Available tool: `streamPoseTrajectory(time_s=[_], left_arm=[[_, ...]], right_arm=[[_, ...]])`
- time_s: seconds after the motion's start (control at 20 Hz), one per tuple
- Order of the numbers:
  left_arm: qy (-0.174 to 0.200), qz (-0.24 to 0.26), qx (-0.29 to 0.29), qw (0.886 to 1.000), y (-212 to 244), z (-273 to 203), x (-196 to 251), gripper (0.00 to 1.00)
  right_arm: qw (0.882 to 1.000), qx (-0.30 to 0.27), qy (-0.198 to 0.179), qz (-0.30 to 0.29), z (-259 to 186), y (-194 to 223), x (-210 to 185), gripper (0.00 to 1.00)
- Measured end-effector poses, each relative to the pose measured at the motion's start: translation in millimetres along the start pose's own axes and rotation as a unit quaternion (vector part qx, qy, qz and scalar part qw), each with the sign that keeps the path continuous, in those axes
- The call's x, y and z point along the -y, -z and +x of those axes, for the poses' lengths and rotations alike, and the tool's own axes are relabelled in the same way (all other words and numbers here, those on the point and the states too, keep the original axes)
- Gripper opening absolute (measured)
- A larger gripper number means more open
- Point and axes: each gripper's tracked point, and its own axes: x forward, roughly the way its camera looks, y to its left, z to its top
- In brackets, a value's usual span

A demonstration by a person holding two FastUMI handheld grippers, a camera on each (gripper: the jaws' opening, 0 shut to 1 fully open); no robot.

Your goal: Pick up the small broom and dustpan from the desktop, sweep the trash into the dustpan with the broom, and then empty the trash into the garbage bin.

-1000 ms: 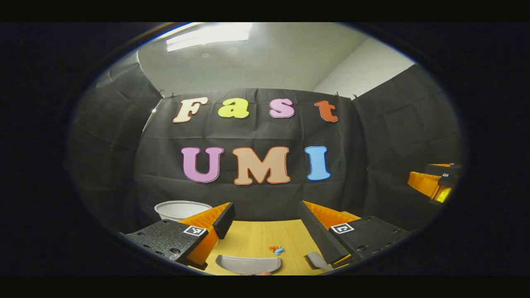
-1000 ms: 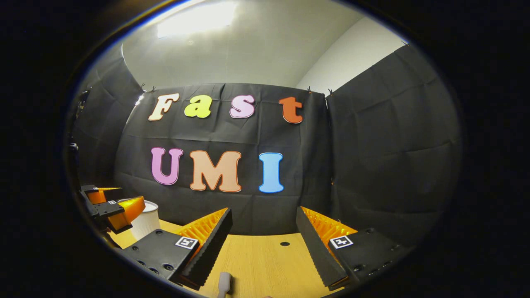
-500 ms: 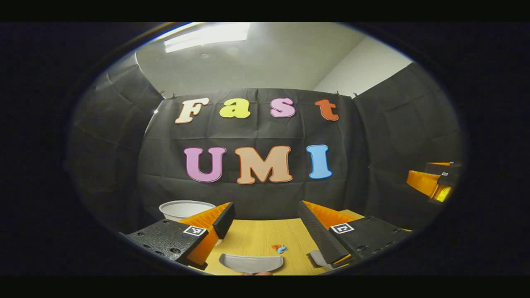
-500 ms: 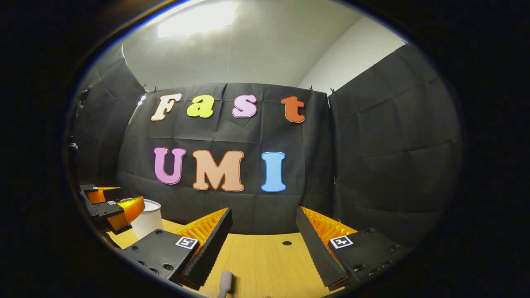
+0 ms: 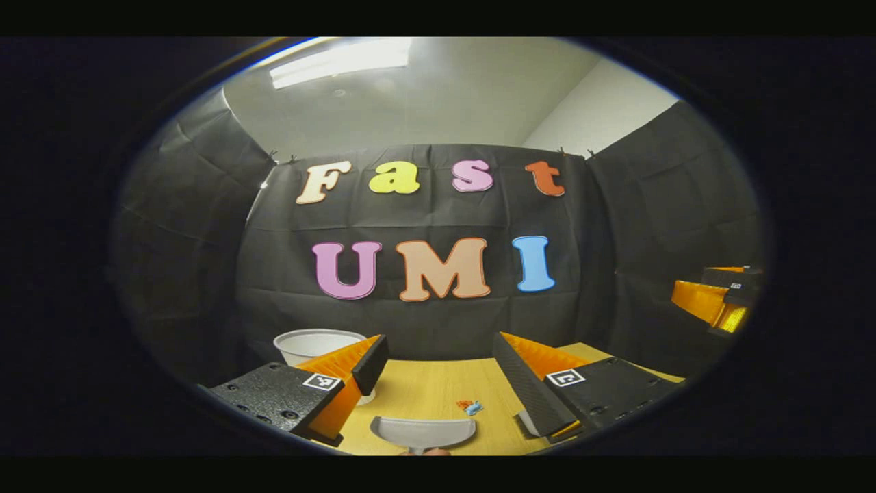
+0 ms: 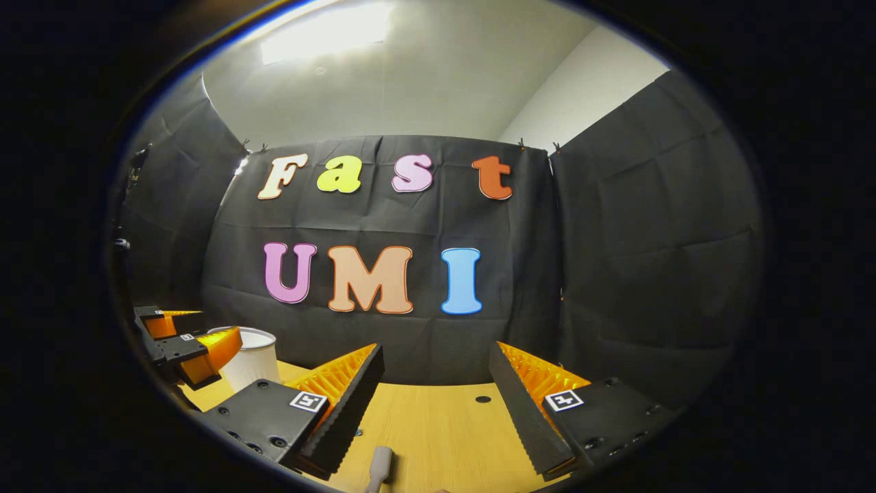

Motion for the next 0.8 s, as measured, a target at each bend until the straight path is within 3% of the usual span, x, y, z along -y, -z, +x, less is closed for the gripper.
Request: streamPoseTrajectory(time_s=[0.25,0.5,0.65,0.8], left_arm=[[-0.005,0.007,-0.016,1.0,13.8,-5.1,-11.1,0.93],[0.008,0.007,-0.088,0.996,68.2,-15.0,-15.1,0.93],[0.022,-0.003,-0.157,0.987,113.5,-22.7,-15.7,0.93],[0.026,-0.012,-0.238,0.971,168.3,-34.6,-20.4,0.94]], right_arm=[[0.999,-0.022,-0.024,-0.009,3.6,16.7,-18.5,0.99],[0.994,-0.097,-0.057,-0.017,7.3,73.4,-43.9,0.99],[0.981,-0.179,-0.074,-0.02,8.0,129.2,-58.8,1.0],[0.958,-0.274,-0.084,-0.028,3.2,190.3,-69.4,1.0]])
